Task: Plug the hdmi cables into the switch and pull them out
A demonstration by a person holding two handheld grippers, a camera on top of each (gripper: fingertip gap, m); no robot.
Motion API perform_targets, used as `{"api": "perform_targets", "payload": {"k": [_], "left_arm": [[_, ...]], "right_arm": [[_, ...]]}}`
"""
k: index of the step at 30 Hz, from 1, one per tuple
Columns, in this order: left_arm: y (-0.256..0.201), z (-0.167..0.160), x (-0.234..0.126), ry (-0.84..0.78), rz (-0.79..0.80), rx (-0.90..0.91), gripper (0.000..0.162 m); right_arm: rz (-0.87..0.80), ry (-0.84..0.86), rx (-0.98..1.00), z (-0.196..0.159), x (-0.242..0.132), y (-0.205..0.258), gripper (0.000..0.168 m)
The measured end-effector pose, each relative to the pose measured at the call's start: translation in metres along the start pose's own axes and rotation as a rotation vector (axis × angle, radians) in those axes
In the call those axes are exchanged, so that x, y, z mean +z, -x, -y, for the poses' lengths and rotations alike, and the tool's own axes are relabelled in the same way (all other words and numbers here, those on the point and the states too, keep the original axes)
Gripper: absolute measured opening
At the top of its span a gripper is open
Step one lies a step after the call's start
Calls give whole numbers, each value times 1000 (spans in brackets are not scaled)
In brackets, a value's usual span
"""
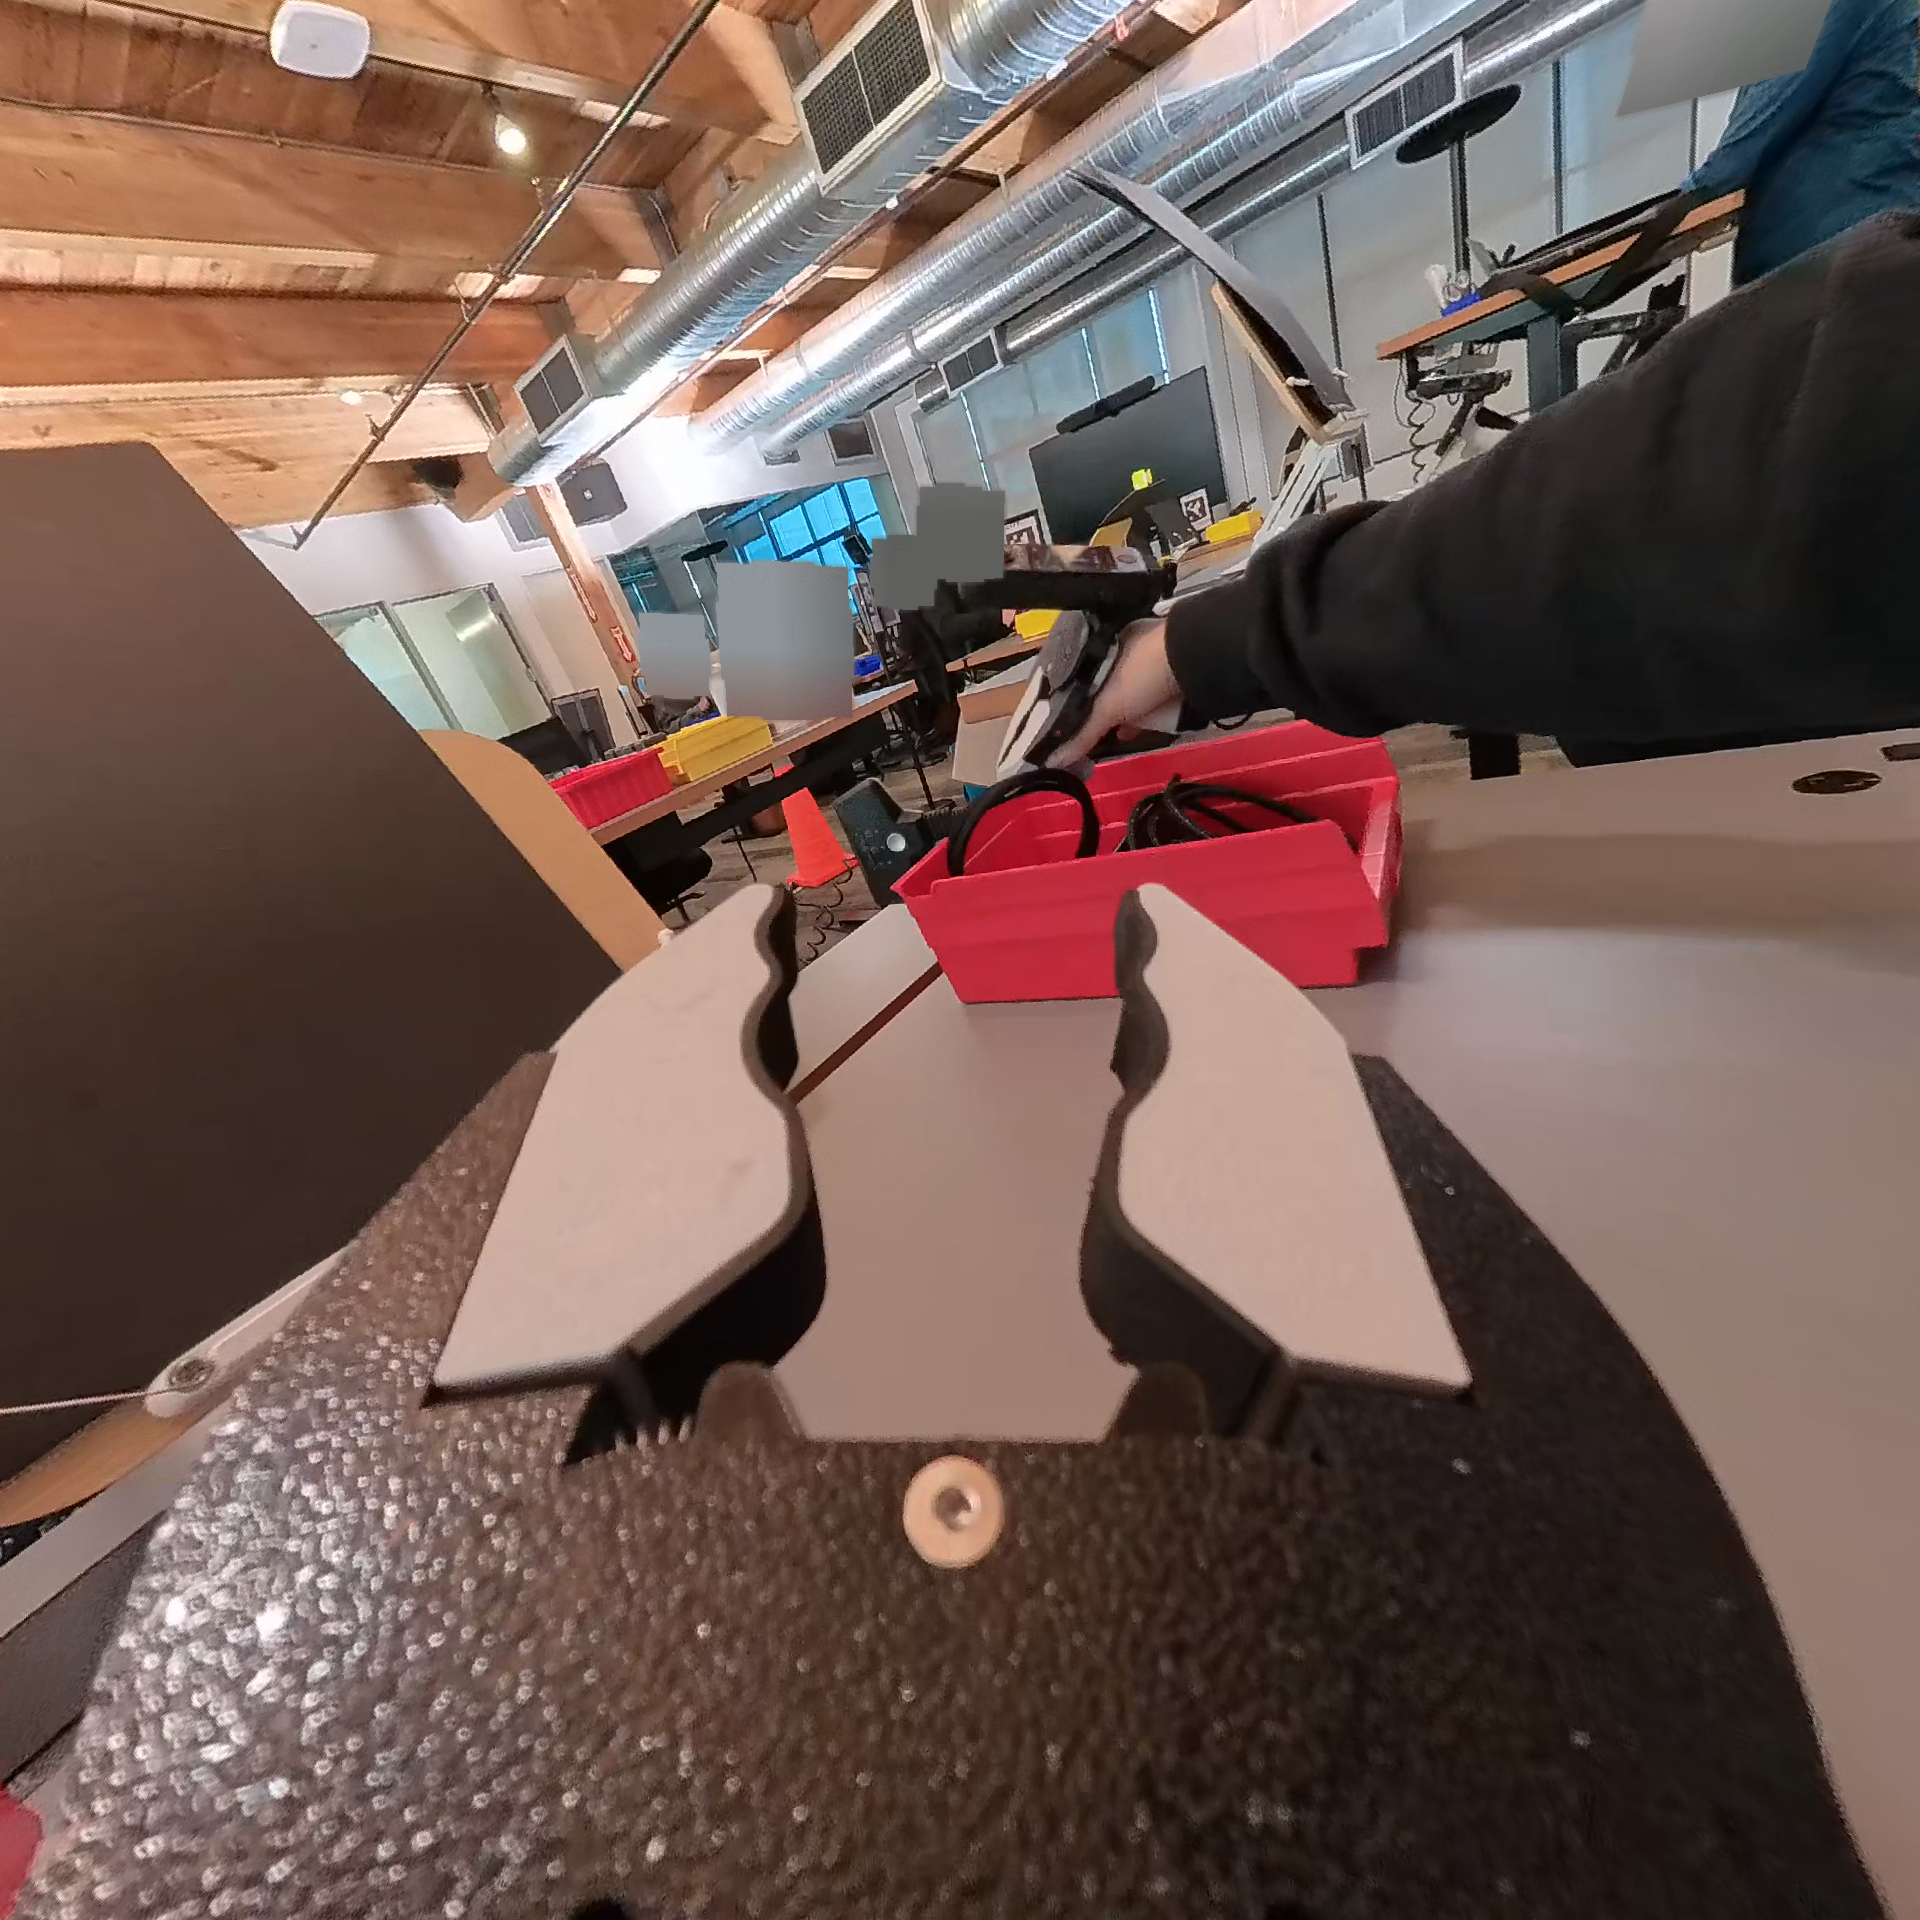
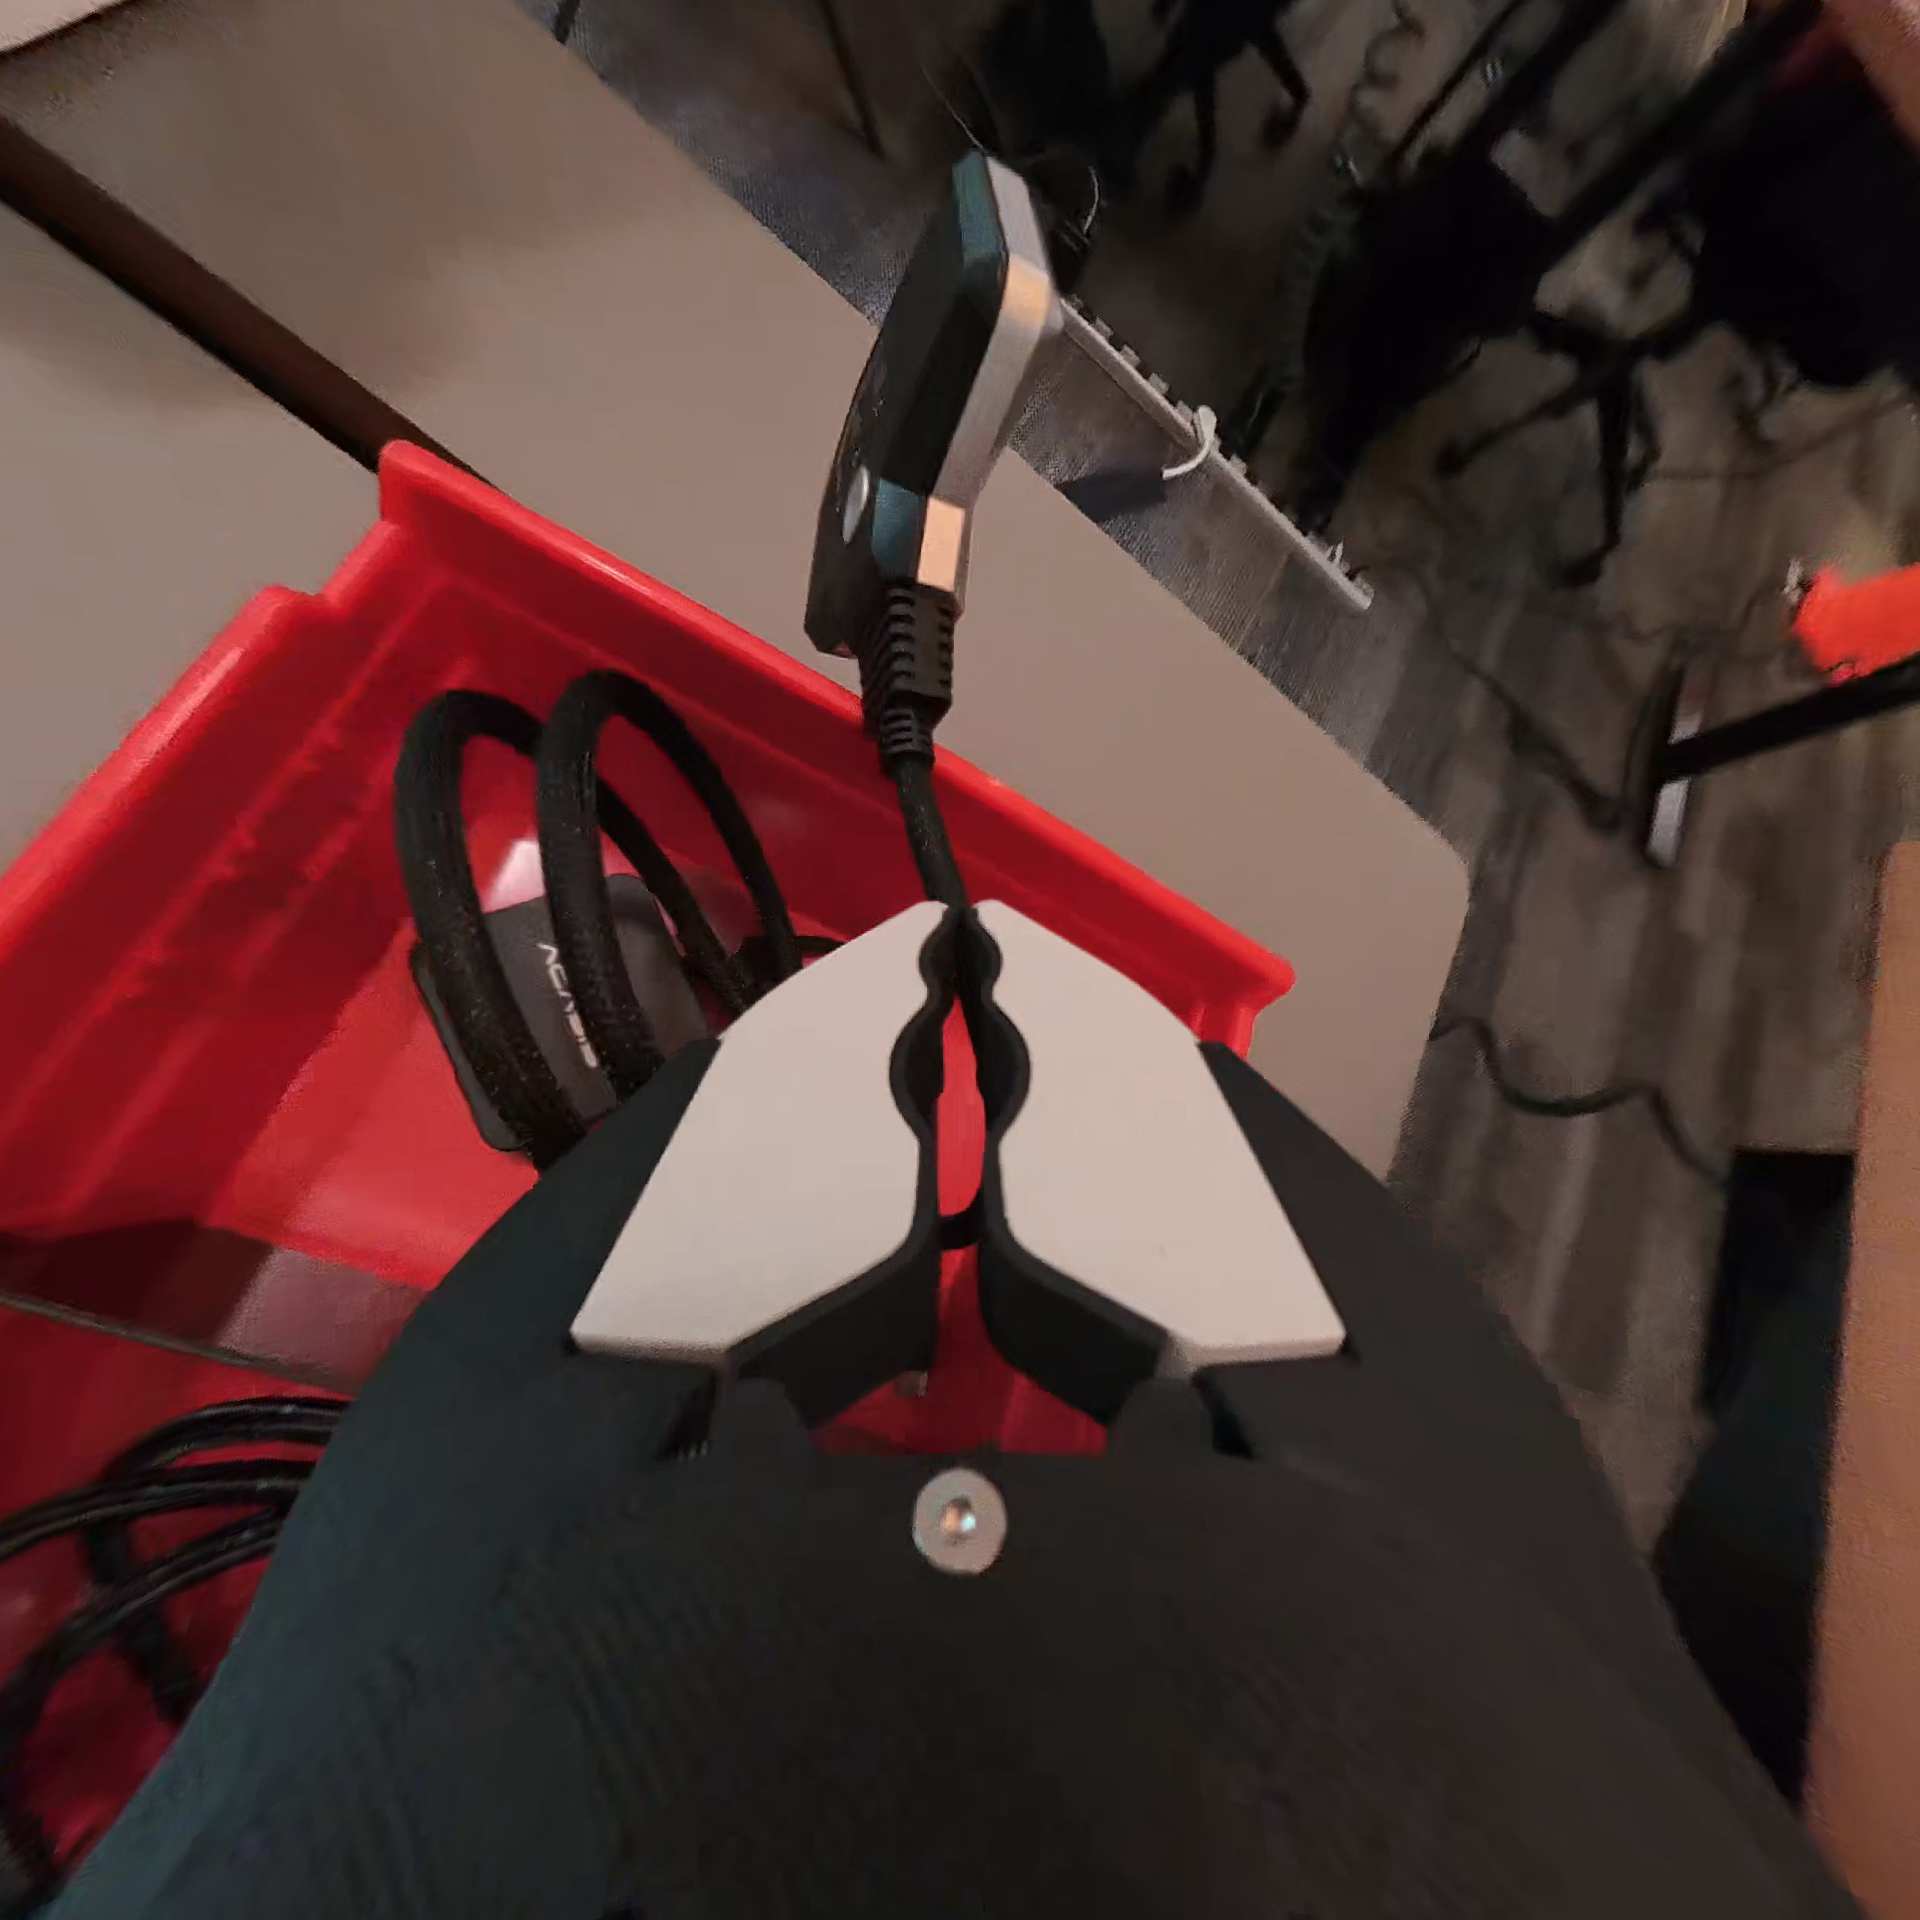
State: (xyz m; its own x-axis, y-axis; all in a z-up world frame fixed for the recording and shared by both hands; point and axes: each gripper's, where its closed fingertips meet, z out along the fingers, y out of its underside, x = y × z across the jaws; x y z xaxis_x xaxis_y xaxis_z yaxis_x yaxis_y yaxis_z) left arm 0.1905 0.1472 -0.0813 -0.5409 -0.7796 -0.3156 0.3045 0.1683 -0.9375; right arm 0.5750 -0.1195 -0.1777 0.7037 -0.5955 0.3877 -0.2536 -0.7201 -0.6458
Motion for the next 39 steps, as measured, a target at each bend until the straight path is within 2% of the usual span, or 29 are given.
{"api": "perform_targets", "payload": {"k": [5,9,12,14,17,21,24,29,33,34,36,39], "left_arm": [[-3,-11,5,21,-18,-21,58],[-8,-16,9,42,-37,-4,58],[-10,-19,10,53,-44,-1,58],[-11,-22,12,59,-47,-5,58],[-11,-26,13,75,-51,0,58],[-11,-30,13,85,-51,-4,58],[-11,-33,14,94,-54,-6,58],[-8,-33,11,102,-42,15,58],[-6,-28,9,71,-34,-6,58],[-6,-27,9,65,-36,-13,58],[-8,-27,11,58,-44,-26,58],[-13,-26,14,63,-58,-17,58]], "right_arm": [[74,16,70,-3,1,3,0],[152,-18,20,-7,-4,7,1],[67,-53,-19,-4,-3,-5,26],[21,-62,-40,-2,-1,-11,23],[77,-25,-64,-5,9,-2,10],[61,40,-129,-12,18,1,9],[58,59,-179,-9,9,6,7],[50,-192,-316,12,-34,20,7],[43,-523,-102,17,-81,9,7],[73,-552,-61,11,-86,9,7],[62,-467,-82,-12,-81,6,7],[159,-390,-145,-22,-75,20,8]]}}
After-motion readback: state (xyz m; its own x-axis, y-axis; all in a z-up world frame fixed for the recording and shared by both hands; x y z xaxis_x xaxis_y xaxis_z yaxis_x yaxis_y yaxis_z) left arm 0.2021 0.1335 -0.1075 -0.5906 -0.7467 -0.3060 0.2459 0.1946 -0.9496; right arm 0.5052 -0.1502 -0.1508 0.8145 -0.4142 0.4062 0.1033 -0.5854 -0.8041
